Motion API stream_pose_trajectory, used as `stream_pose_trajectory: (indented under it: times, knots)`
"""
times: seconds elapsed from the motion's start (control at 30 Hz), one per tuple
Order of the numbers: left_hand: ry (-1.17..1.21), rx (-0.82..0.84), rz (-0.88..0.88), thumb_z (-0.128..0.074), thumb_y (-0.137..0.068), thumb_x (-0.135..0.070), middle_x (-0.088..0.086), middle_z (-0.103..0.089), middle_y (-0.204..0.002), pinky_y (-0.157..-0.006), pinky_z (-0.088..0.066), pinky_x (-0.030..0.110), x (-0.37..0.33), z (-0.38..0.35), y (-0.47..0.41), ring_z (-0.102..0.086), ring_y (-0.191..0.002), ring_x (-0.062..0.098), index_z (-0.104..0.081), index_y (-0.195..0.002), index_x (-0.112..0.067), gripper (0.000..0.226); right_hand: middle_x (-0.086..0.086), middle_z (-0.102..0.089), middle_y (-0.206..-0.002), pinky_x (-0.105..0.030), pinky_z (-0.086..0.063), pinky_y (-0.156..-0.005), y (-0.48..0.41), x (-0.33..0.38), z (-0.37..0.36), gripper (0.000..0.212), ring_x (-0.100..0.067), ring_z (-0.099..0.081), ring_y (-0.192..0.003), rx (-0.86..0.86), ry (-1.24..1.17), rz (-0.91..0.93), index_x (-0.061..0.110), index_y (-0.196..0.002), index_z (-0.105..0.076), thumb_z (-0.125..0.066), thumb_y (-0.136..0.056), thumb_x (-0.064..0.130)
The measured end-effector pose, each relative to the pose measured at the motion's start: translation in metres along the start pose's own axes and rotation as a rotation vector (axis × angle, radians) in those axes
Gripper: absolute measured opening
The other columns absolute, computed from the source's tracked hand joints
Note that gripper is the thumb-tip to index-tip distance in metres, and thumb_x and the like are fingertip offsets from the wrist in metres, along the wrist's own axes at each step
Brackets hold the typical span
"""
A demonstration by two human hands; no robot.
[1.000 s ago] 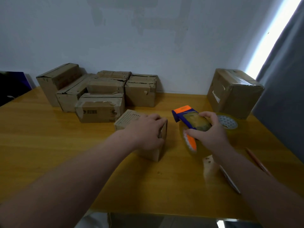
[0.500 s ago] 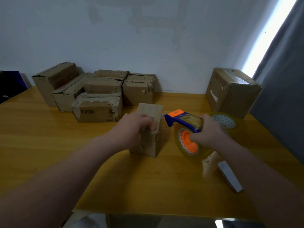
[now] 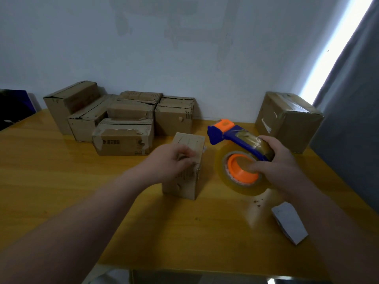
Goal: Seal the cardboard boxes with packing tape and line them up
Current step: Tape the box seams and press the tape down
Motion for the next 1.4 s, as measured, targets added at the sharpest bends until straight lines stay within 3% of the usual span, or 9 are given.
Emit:
stream_pose_trajectory:
  times: [0.17,0.27,0.37,0.57,0.83,0.97,1.07,1.2,1.4]
  knots:
    - [0.485,-0.226,0.198,-0.049,-0.097,-0.038,-0.003,-0.062,-0.116,-0.088,-0.051,0.036,0.009,0.023,-0.001,-0.058,-0.105,0.016,-0.06,-0.123,-0.019,0.034,0.005,-0.054,-0.111,-0.024,-0.051,-0.065,0.01,0.016,-0.009,0.075,-0.016,-0.057,-0.098,0.094,-0.059,0.082,0.032,-0.127,-0.047,-0.078,-0.068,-0.004]
    - [0.925,-0.114,0.409,-0.051,-0.094,-0.044,0.009,-0.066,-0.106,-0.074,-0.056,0.035,0.016,0.011,0.003,-0.065,-0.094,0.023,-0.063,-0.114,-0.008,0.043,0.008,-0.053,-0.112,-0.022,-0.053,-0.067,0.016,0.021,-0.015,0.077,-0.014,-0.056,-0.099,0.118,-0.053,0.124,0.035,-0.126,-0.047,-0.078,-0.068,-0.004]
    - [1.075,0.034,0.463,-0.055,-0.091,-0.045,0.011,-0.066,-0.089,-0.063,-0.057,0.032,0.01,0.001,0.011,-0.065,-0.077,0.022,-0.064,-0.107,-0.003,0.046,0.012,-0.051,-0.113,-0.015,-0.052,-0.059,0.02,0.025,-0.021,0.077,-0.011,-0.055,-0.098,0.147,-0.032,0.169,0.039,-0.124,-0.045,-0.078,-0.069,-0.004]
    - [1.098,-0.012,0.442,-0.059,-0.092,-0.025,0.006,-0.062,-0.075,-0.054,-0.055,0.025,0.013,0.002,0.017,-0.06,-0.064,0.013,-0.067,-0.092,-0.008,0.019,0.01,-0.052,-0.117,-0.015,-0.052,-0.061,0.021,0.027,-0.028,0.077,-0.011,-0.056,-0.102,0.195,0.008,0.229,0.042,-0.123,-0.045,-0.079,-0.069,-0.001]
    - [0.822,-0.068,0.406,-0.054,-0.093,-0.011,0.006,-0.061,-0.064,-0.053,-0.05,0.023,0.023,0.013,0.017,-0.056,-0.055,0.012,-0.066,-0.081,-0.007,0.017,0.013,-0.055,-0.114,-0.018,-0.054,-0.063,0.023,0.038,-0.033,0.078,-0.004,-0.06,-0.094,0.259,0.085,0.289,0.046,-0.12,-0.049,-0.083,-0.065,0.002]
    - [0.786,-0.127,0.432,-0.053,-0.093,-0.012,0.001,-0.061,-0.061,-0.057,-0.048,0.025,0.035,0.03,0.021,-0.056,-0.059,0.012,-0.064,-0.082,-0.009,0.016,0.017,-0.055,-0.111,-0.014,-0.052,-0.061,0.02,0.041,-0.026,0.073,0.006,-0.059,-0.09,0.355,0.13,0.236,0.052,-0.116,-0.048,-0.088,-0.063,0.021]
    - [0.743,-0.275,0.477,-0.054,-0.093,-0.013,-0.001,-0.062,-0.059,-0.062,-0.048,0.028,0.063,0.055,0.029,-0.057,-0.063,0.013,-0.063,-0.079,-0.01,0.017,0.017,-0.055,-0.116,-0.023,-0.056,-0.068,0.017,0.037,-0.008,0.071,-0.004,-0.06,-0.096,0.359,0.222,0.206,0.052,-0.118,-0.05,-0.088,-0.06,0.039]
    - [0.772,-0.3,0.533,-0.055,-0.093,-0.016,0.0,-0.061,-0.053,-0.061,-0.048,0.029,0.079,0.041,0.039,-0.055,-0.057,0.013,-0.065,-0.082,-0.006,0.017,0.013,-0.057,-0.117,-0.032,-0.059,-0.075,0.017,0.024,0.003,0.073,-0.011,-0.061,-0.098,0.402,0.28,0.163,0.048,-0.121,-0.051,-0.086,-0.064,0.018]
    - [0.839,-0.412,0.509,-0.061,-0.091,-0.025,0.001,-0.058,-0.056,-0.061,-0.049,0.03,0.085,0.022,0.04,-0.053,-0.058,0.015,-0.065,-0.079,-0.006,0.023,0.008,-0.056,-0.12,-0.035,-0.059,-0.074,0.013,0.008,0.005,0.077,-0.015,-0.061,-0.1,0.388,0.293,0.156,0.05,-0.12,-0.053,-0.088,-0.062,0.014]
Point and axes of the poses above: each hand's wrist, its own y-axis away from the middle knuckle, its own z-axis out of the back of the hand, x = y × z, the point moved 8 cm from there along -y, towards the middle knuckle
